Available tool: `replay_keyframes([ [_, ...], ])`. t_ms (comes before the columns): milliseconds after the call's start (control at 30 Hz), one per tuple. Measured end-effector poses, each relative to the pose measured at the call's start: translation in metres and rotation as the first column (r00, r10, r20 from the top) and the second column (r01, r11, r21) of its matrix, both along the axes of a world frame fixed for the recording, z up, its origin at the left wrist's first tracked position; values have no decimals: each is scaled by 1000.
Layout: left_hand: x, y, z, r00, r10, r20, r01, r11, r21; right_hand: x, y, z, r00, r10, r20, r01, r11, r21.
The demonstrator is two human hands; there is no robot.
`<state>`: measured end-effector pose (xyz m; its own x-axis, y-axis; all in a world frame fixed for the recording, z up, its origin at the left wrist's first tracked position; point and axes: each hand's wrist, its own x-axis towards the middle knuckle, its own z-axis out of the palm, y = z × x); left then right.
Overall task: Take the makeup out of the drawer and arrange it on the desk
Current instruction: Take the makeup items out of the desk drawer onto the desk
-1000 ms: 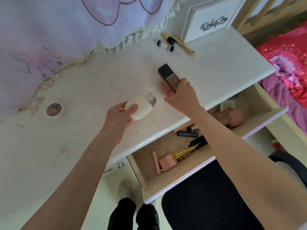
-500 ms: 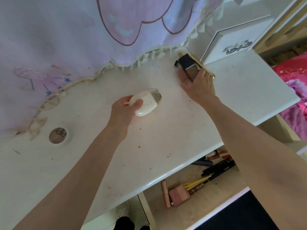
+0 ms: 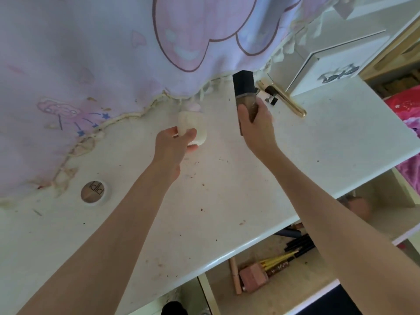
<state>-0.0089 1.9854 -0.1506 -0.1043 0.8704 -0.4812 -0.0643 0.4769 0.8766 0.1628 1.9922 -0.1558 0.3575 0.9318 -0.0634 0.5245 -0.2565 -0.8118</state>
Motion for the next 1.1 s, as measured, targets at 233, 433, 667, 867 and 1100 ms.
replay_keyframes([
  [233,-11,8,-11,883,18,-469,126,954,274,-35,2,-1,962,97,-254,-81,994,73],
  [433,-18,12,-26,826,105,-553,84,948,306,-58,9,-10,941,223,-255,-202,974,104],
  [667,-14,20,-32,840,139,-525,59,937,343,-64,13,-18,928,293,-229,-287,956,58],
  [867,-18,10,-33,870,63,-489,84,959,272,-56,-4,-29,953,236,-190,-244,970,-20],
  [1100,-11,-70,-38,820,30,-572,193,926,326,-31,-84,-49,874,335,351,-331,941,-73],
])
